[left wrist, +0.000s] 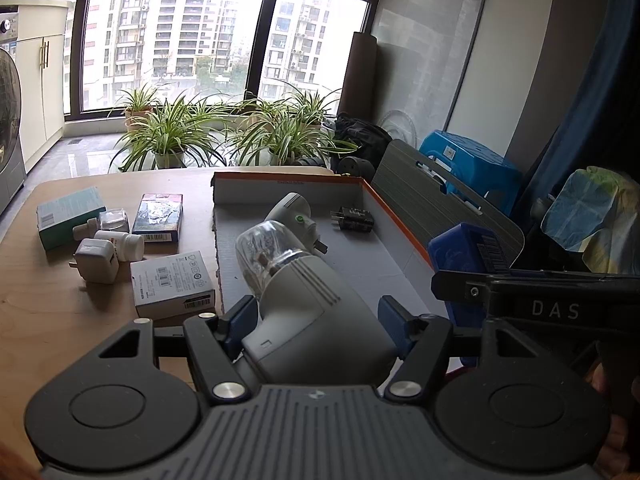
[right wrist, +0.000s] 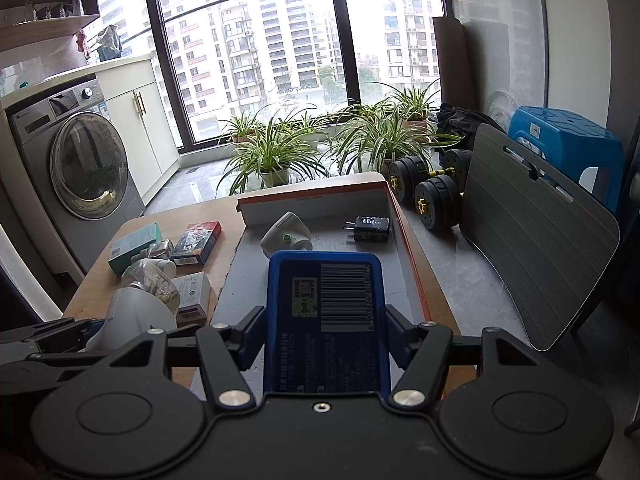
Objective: Organize rigid objects
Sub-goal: 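Carry bulb plug and blue box over the white tray with both tools, then lower and release bulb plug with left tool while right tool releases blue box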
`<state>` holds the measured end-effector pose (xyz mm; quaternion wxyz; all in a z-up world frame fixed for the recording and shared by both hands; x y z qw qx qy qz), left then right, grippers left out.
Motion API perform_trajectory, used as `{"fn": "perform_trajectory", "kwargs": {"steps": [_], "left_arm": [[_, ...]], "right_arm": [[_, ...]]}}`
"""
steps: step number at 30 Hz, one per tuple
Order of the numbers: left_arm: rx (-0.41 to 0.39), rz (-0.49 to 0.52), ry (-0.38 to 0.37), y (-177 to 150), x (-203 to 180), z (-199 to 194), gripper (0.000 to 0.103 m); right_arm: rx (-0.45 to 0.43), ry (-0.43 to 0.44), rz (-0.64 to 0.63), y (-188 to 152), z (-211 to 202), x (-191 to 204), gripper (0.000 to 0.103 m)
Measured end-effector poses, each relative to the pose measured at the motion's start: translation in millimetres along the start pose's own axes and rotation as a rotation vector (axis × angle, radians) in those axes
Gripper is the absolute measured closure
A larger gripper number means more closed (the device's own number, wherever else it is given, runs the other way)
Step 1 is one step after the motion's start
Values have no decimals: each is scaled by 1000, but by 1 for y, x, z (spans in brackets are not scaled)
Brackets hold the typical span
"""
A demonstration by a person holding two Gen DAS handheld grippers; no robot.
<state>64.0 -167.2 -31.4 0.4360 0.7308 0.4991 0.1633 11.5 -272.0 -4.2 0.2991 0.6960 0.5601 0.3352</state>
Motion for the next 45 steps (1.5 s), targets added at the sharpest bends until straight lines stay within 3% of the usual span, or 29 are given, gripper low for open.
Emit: {"fn": "perform_trajectory", "kwargs": {"steps": [25,45], "left_arm": [[21,25,-6,5,4,15,35],[60,47,-26,7,0,46,35]], "right_arm": [[15,-3,23,-6,10,-3,29],[90,28,14,25,64,-8,29]]}}
Point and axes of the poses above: each gripper's, at about its wrist camera, not at the fingertips, and z roughly the way its jaws point, x to its left, y to its top, the point moved 6 cm from there along z, roughly the way its jaws point, and after that the axes turned 1 degree about -z, right-handed, at the moved point
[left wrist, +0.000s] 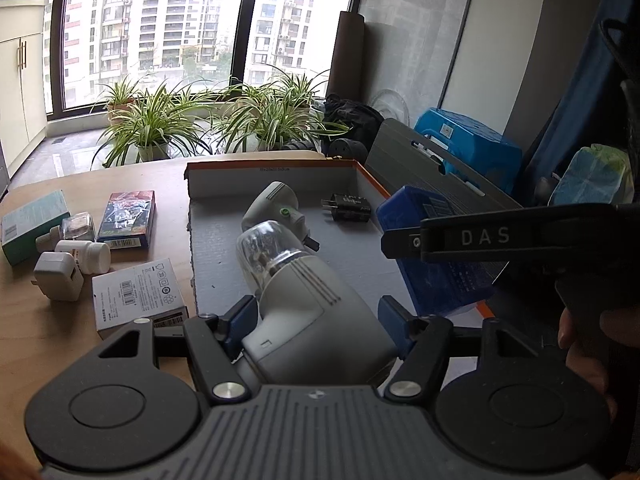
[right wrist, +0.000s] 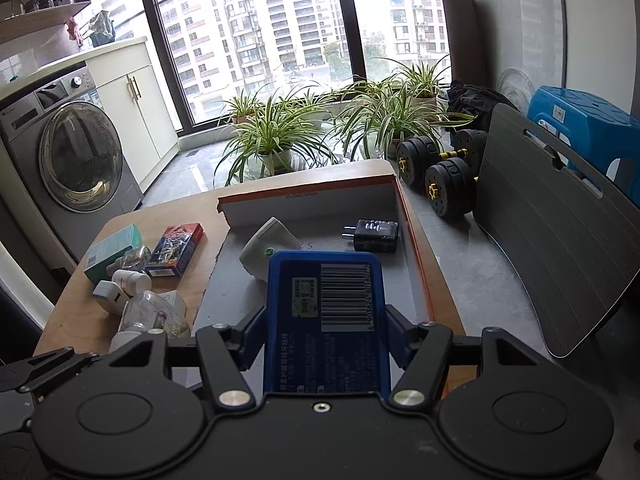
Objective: Organize rigid objects
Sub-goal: 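Lower and release bulb plug with left tool while right tool releases blue box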
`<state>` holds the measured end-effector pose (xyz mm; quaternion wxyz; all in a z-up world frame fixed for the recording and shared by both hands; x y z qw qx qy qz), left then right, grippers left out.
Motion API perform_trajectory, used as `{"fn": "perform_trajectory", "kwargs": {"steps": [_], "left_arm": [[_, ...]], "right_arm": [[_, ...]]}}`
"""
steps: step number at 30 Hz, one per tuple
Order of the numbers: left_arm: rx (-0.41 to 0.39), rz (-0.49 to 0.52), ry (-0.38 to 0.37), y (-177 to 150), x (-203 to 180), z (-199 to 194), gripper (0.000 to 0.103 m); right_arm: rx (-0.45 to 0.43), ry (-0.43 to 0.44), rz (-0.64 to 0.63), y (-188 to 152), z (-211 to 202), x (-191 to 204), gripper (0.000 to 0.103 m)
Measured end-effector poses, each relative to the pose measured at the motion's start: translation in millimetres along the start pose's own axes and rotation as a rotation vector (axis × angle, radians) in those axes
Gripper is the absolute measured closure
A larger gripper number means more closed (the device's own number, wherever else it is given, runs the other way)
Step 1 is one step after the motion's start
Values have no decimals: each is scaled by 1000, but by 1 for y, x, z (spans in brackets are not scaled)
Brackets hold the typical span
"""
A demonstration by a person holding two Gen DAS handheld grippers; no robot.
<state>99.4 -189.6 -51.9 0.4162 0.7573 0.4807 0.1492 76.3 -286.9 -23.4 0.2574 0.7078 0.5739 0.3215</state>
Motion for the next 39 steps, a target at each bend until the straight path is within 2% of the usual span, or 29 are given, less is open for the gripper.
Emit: {"fn": "perform_trajectory", "kwargs": {"steps": [15,39], "left_arm": [[18,-4,1,3,5,20,35],[36,-3,15,14,13,48,35]], "right_arm": [[46,1,-11,11,34,-3,29],[67,-28,-11,19,61,-10,28]]}}
Point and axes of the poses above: each gripper's, at about its wrist camera, not at the fingertips, and z roughly the way its jaws point, x to its left, y to its top, the point moved 6 cm from there along z, roughly the way its jaws point, and after that the axes turned 1 degree about -z, right-handed, at the moved point
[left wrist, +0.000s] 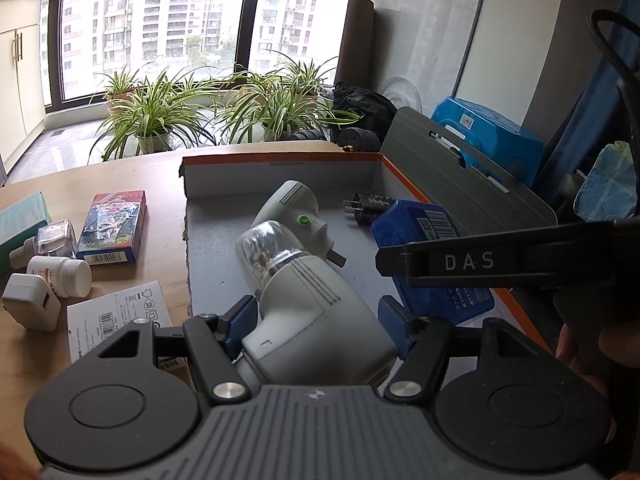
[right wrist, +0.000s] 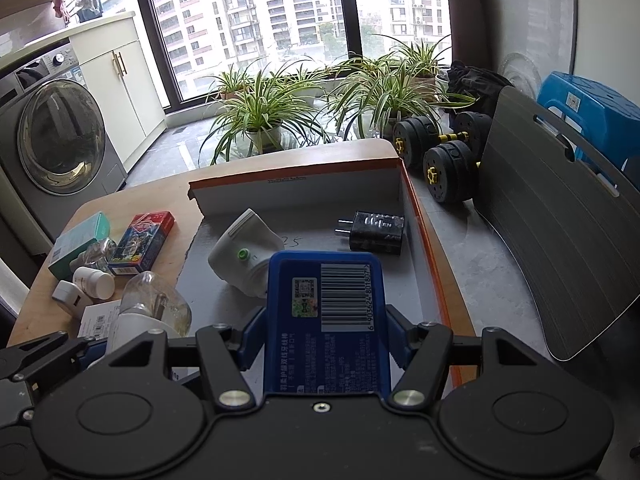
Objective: Organize rigid objects
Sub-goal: 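Lower and release bulb plug with left tool while right tool releases blue box, then withdraw both open tools from the tray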
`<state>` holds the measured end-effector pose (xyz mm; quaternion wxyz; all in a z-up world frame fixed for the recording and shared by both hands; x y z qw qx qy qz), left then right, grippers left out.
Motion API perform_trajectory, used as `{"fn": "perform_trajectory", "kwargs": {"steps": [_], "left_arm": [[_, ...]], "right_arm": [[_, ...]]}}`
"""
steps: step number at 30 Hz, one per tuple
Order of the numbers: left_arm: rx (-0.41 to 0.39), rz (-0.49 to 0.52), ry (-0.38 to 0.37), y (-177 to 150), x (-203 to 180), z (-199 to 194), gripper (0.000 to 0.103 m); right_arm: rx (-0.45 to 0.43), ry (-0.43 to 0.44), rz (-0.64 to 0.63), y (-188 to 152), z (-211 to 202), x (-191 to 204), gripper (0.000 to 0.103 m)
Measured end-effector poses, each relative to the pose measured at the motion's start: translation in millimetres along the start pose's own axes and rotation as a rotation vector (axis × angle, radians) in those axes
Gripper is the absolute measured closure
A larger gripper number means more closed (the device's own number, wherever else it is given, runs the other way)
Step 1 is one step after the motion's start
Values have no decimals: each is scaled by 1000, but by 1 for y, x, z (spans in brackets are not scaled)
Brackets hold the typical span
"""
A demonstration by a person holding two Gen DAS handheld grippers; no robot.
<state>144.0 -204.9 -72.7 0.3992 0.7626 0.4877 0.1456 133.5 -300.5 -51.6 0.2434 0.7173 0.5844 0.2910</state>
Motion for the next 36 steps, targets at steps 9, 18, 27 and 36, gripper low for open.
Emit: {"fn": "perform_trajectory", "kwargs": {"steps": [9,18,27,36], "left_arm": [[-37,6,-14,4,-4,-5,19],[-71,-19,43,4,10,-38,4],[-73,-76,110,-14,42,-78,0],[-79,-123,200,-26,78,-112,0]], "right_arm": [[-40,-29,-2,2,-14,-2,26],[-92,-32,-3,0,-43,9,21],[-90,12,-30,-19,-64,41,19],[-76,55,-87,-34,-76,80,19]]}}
Point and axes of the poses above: each gripper's, at about its wrist camera, not at the fingertips, and z roughly the way its jaws point, x to its left, y to its top, the point moved 6 cm from there along z, roughly the way its jaws point, and after that the axes turned 1 degree about -z, right-handed, at the moved point
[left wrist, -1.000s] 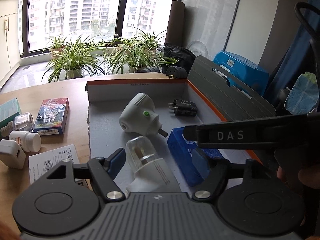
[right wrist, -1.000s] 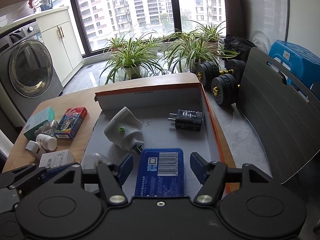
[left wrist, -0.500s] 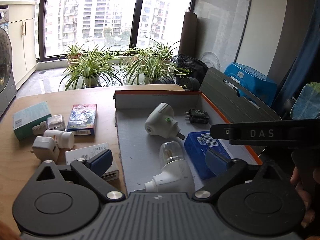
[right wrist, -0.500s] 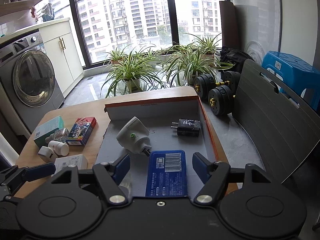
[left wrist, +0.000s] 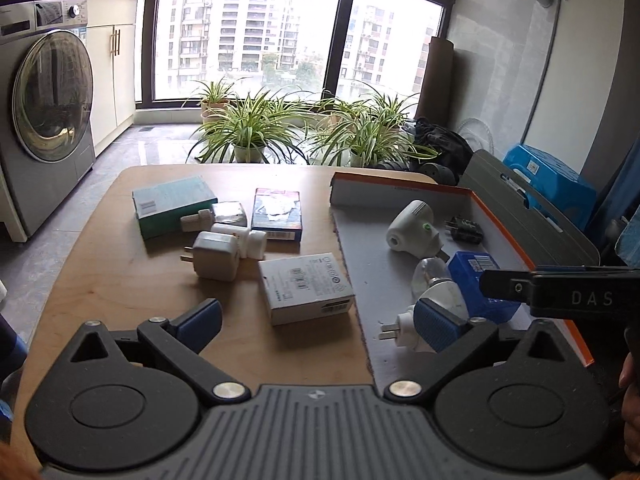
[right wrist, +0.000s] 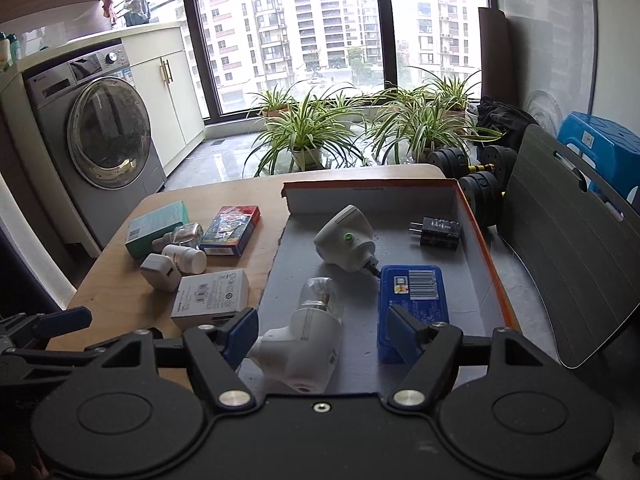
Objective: Organize rigid objects
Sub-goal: 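Withdraw both open tools from the tray, then grasp white cube charger with left tool while right tool grasps white printed box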
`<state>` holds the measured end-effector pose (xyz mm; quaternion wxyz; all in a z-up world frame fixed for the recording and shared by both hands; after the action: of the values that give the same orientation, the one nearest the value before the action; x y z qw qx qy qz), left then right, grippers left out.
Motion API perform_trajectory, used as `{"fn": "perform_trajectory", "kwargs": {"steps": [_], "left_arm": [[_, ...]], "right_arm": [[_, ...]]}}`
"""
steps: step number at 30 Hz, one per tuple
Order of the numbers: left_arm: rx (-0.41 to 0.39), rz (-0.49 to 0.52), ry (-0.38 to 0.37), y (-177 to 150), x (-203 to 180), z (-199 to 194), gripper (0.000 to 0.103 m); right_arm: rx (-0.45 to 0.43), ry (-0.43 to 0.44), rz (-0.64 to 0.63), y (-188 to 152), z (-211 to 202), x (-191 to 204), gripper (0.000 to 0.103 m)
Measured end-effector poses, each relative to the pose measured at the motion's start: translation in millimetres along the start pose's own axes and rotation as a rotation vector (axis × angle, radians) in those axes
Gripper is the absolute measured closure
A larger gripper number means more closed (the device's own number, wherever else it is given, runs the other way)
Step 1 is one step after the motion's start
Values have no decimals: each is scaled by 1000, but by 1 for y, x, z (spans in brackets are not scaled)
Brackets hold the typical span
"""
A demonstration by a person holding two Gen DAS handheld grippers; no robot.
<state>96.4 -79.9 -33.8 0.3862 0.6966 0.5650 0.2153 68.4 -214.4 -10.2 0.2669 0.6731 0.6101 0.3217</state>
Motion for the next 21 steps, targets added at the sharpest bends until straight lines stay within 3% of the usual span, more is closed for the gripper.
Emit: {"fn": "perform_trajectory", "kwargs": {"steps": [6,21], "left_arm": [[8,-32,65,-3,30,-14,0],[1,-103,105,-5,66,-22,0]], "right_arm": [[12,32,-37,-5,-2,26,19],[45,75,-117,-17,3,62,19]]}}
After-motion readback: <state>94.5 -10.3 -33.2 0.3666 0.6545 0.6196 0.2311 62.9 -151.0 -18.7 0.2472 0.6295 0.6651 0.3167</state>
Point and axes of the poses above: each gripper's, at about its wrist camera, not at the fingertips, and z roughly the way its jaws point, x to its left, y to its top, the point moved 6 cm from there along z, roughly the way its jaws point, and after that the axes turned 1 degree about -z, right-handed, at the moved point
